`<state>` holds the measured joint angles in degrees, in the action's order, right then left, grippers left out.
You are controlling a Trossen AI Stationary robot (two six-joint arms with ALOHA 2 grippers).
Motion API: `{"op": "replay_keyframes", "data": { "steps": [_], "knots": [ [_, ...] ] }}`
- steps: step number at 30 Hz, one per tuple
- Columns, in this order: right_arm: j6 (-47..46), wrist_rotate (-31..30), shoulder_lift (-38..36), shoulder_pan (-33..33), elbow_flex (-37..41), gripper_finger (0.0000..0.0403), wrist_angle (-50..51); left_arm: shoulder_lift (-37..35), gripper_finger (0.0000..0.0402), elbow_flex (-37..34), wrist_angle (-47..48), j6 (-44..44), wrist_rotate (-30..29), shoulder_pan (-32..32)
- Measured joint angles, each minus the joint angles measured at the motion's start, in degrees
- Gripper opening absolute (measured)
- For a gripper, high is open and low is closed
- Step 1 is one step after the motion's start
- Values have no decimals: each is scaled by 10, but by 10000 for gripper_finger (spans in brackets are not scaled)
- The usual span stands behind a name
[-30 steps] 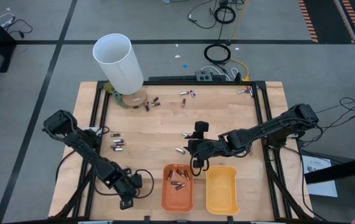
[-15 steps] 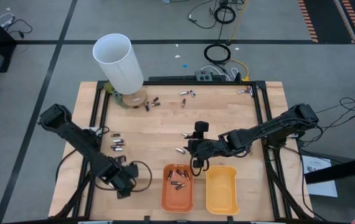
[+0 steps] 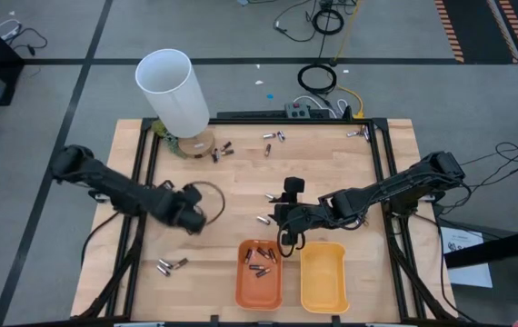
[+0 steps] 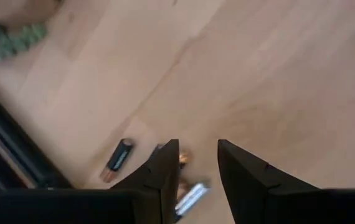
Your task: Sort batteries
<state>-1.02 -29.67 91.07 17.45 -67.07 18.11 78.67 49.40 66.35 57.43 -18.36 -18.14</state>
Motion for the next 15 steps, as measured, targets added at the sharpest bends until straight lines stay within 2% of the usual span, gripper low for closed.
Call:
{"op": "replay_keyframes", "data": {
  "steps": [7,11,15],
  "knots": [
    [3,0,0,0,0,171,1,3,121,-20,6,-156,42,162],
    [12,0,0,0,0,171,3,9,121,-22,6,-235,59,223],
    [17,0,0,0,0,171,9,23,121,-22,8,-283,76,257]
  ]
}}
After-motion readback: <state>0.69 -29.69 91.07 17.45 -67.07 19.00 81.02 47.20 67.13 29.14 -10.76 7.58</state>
